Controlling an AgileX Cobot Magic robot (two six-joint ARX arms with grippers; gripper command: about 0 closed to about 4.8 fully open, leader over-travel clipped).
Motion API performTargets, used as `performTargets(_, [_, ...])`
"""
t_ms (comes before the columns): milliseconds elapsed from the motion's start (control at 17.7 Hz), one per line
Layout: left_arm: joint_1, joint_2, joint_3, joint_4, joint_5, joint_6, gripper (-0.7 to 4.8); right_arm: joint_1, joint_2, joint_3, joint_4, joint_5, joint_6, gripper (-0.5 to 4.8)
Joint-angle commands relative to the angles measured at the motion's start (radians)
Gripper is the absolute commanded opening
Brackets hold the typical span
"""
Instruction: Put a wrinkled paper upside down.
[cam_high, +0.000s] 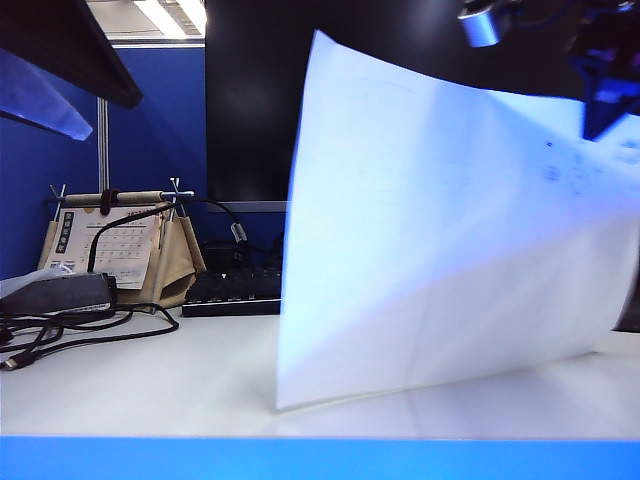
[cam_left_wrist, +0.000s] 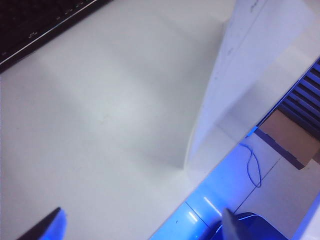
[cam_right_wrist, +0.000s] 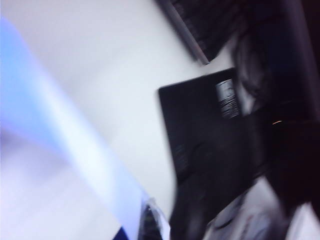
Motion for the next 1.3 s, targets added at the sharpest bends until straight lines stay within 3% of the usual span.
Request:
performTargets(56, [0.0,-0.001,0.009,0.01,-0.003,0.0,4.08,-0.016,-0.006,0.006,0.208,0.038,-0.14,-0.06])
performTargets(451, [0.0,-0.001,0.009,-0.009,-0.002,-0.003,4.08,-0.074,-0.005,0.022,0.397,0.025,-0.259,-0.06])
performTargets(677, [0.0,0.0,0.009,-0.001,-0.003,-0.003,4.08,-0.079,-0.003,0.122,0.481,-0.059,-0.256,-0.06])
performTargets(790, [0.0,-0.001,0.009,0.007,-0.003,-0.003,4.08,-0.074,-0.003,0.179,0.492,-0.126,-0.178,-0.06])
performTargets(959, [0.0,-0.001,0.009,0.006,-0.003,-0.008,4.08,-0.07,0.012,0.197,0.315,-0.286,0.167,-0.06])
performTargets(1072, [0.0,-0.001,0.009,0.006,-0.003,-0.008,4.08,-0.069,0.041,0.058,0.294,-0.299,0.352,-0.06])
performTargets(1298, [0.0,0.0,0.009,0.006,-0.003,-0.007,4.08,-0.072,0.04,-0.249,0.386,-0.226,0.447,-0.06])
